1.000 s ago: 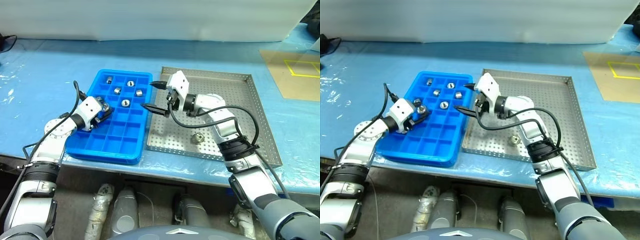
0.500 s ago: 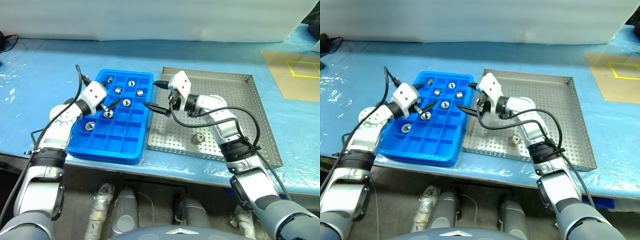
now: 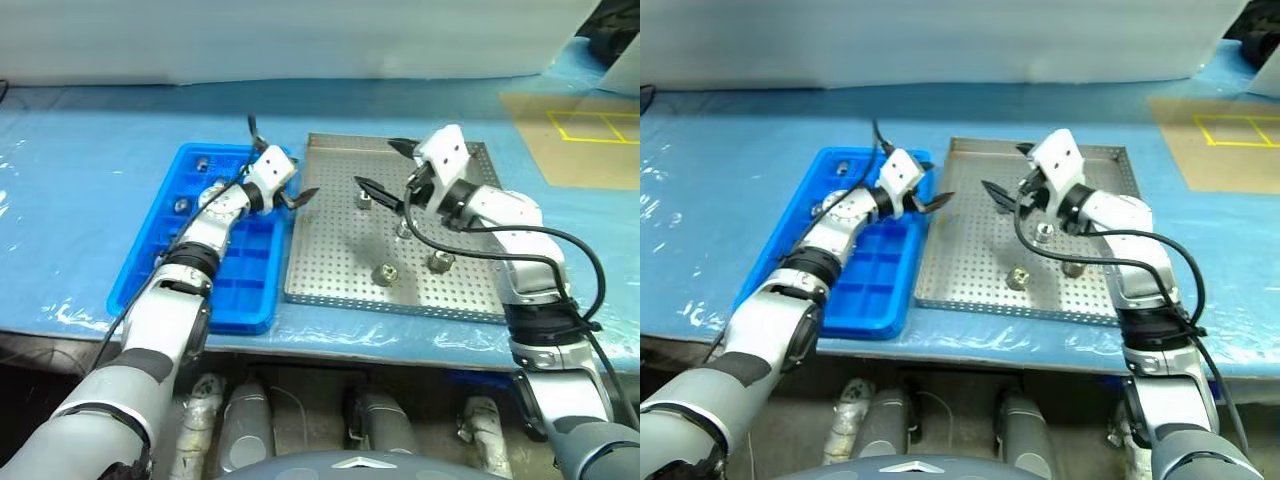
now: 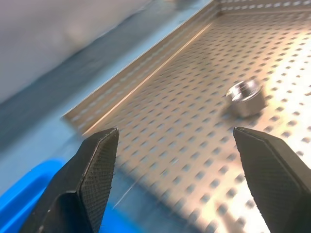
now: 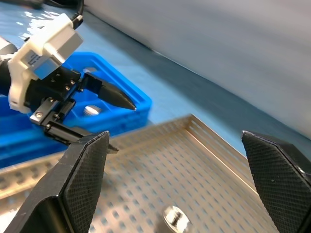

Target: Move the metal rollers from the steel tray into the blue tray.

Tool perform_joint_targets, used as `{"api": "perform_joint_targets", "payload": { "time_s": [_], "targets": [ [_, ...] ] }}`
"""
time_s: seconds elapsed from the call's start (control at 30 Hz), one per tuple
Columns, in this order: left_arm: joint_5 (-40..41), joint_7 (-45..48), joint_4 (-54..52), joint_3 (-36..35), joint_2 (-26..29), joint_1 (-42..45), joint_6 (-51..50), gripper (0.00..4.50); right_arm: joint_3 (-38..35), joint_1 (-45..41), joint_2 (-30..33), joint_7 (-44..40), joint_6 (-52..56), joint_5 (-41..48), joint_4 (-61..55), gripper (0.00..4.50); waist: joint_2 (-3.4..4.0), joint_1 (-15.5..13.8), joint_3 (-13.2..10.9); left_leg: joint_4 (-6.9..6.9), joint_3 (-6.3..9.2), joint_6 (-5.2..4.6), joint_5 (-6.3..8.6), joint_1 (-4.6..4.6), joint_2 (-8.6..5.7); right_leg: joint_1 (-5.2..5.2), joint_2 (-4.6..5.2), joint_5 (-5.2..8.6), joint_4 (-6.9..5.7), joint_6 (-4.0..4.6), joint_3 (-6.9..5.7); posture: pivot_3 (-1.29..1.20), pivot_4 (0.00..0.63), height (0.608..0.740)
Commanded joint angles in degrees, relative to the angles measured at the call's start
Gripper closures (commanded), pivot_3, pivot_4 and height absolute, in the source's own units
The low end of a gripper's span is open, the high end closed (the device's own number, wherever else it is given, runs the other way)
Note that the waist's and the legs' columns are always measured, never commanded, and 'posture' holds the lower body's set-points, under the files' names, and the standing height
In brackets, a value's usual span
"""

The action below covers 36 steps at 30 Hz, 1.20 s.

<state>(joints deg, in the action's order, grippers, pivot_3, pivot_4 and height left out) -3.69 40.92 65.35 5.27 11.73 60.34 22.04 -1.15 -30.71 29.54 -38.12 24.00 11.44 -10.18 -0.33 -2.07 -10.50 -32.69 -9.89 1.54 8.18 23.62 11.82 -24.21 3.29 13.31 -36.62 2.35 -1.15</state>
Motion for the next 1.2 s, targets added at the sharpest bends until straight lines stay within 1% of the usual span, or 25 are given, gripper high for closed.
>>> {"api": "perform_joint_targets", "payload": {
  "time_s": [0.03, 0.13, 0.27, 0.4, 0.57, 0.7, 0.77, 0.93, 1.07, 1.1, 1.17, 1.2],
  "targets": [
    [-2.18, -2.68, 5.19, 1.18, -5.03, 5.63, 1.03, 0.51, -5.80, 6.78, 2.00, 4.06, 5.24, 1.14, -12.07, 0.00, 0.00, 0.46, 0.00, -0.01, 0.00, -0.03, 0.02, -0.01, 0.00, 0.03, -0.01, 0.00, 0.02, 0.00, 0.00, -0.53, 0.150, 0.740],
    [-5.31, -7.37, 8.78, 2.50, -7.86, 7.94, -0.54, 0.51, -7.74, 11.13, 1.91, 6.95, 9.00, 1.53, -18.04, 0.00, 0.00, 2.00, 0.00, -0.11, -0.05, -0.44, 0.26, -0.10, 0.00, 0.19, 0.01, 0.00, 0.18, -0.01, 0.05, -0.59, 0.150, 0.740],
    [-7.89, -12.88, 11.15, 3.00, -9.95, 9.37, -4.05, 0.51, -9.21, 14.57, 1.64, 9.65, 12.16, 1.83, -22.66, 0.00, 0.01, 5.11, 0.00, -0.29, -0.13, -0.58, 0.35, -0.12, -0.03, 0.23, -0.04, 0.02, 0.43, 0.01, 0.25, -0.65, 0.150, 0.740],
    [-9.83, -19.48, 12.28, 2.51, -9.94, 10.05, -8.29, 0.51, -10.24, 16.43, 1.62, 11.51, 13.82, 2.14, -25.23, 0.00, 0.02, 7.04, 0.01, -0.50, -0.13, -0.69, 0.42, -0.16, -0.09, 0.29, -0.08, -0.09, 0.50, -0.08, 0.47, -0.68, 0.150, 0.740],
    [-11.85, -24.97, 12.68, 2.65, -9.54, 10.17, -10.89, 0.51, -10.48, 17.51, 1.67, 12.64, 14.19, 2.31, -26.05, 0.00, 0.04, 8.64, 0.02, -0.53, -0.12, -0.99, 0.59, -0.12, -0.12, 0.65, -0.06, -0.43, 1.25, -0.27, 0.46, -0.68, 0.150, 0.740],
    [-12.42, -25.70, 12.89, 2.52, -9.67, 9.39, -12.60, 0.51, -10.10, 17.28, 1.74, 13.14, 14.04, 2.29, -25.60, 0.00, 0.06, 9.18, 0.03, -0.52, -0.12, -1.47, 0.67, -0.10, -0.14, 0.97, 0.00, -0.47, 1.81, -0.32, 0.40, -0.68, 0.150, 0.740],
    [-12.89, -25.60, 12.93, 2.72, -9.77, 9.02, -13.04, 0.51, -9.91, 17.15, 1.86, 13.25, 13.95, 2.28, -25.41, 0.00, 0.06, 9.24, 0.03, -0.52, -0.13, -1.65, 0.77, -0.04, -0.15, 0.96, 0.07, -0.47, 1.91, -0.32, 0.41, -0.67, 0.150, 0.740],
    [-14.05, -23.00, 13.10, 3.63, -10.20, 7.84, -15.38, 0.51, -9.78, 16.97, 2.13, 13.28, 13.82, 2.27, -25.12, 0.00, 0.06, 9.25, 0.03, -0.52, -0.16, -1.77, 0.83, -0.03, -0.15, 0.96, 0.12, -0.46, 1.94, -0.32, 0.40, -0.67, 0.150, 0.740],
    [-14.30, -20.47, 12.96, 3.53, -9.94, 7.25, -15.21, 0.51, -9.60, 16.93, 2.03, 13.39, 13.72, 2.19, -24.94, 0.00, 0.06, 9.27, 0.03, -0.52, -0.17, -1.75, 0.83, -0.13, -0.15, 1.02, 0.12, -0.47, 1.92, -0.32, 0.40, -0.67, 0.150, 0.740],
    [-14.47, -19.71, 12.93, 3.71, -9.86, 7.12, -14.96, 0.92, -9.51, 16.87, 2.00, 13.41, 13.69, 2.17, -24.86, 0.00, 0.06, 9.28, 0.03, -0.52, -0.17, -1.75, 0.83, -0.18, -0.15, 1.07, 0.12, -0.47, 1.92, -0.32, 0.40, -0.67, 0.150, 0.740],
    [-14.94, -20.54, 12.93, 3.90, -9.69, 7.10, -15.41, 1.43, -9.28, 16.74, 1.95, 13.42, 13.59, 2.13, -24.67, 0.00, 0.06, 9.31, 0.03, -0.52, -0.17, -1.74, 0.84, -0.27, -0.14, 1.16, 0.13, -0.46, 1.93, -0.33, 0.41, -0.66, 0.150, 0.740],
    [-15.23, -21.16, 12.92, 4.02, -9.59, 7.15, -15.38, 1.43, -9.17, 16.62, 1.93, 13.42, 13.51, 2.09, -24.49, 0.00, 0.07, 9.32, 0.03, -0.52, -0.17, -1.74, 0.84, -0.28, -0.14, 1.18, 0.13, -0.46, 1.93, -0.33, 0.42, -0.66, 0.150, 0.740]
  ]
}}
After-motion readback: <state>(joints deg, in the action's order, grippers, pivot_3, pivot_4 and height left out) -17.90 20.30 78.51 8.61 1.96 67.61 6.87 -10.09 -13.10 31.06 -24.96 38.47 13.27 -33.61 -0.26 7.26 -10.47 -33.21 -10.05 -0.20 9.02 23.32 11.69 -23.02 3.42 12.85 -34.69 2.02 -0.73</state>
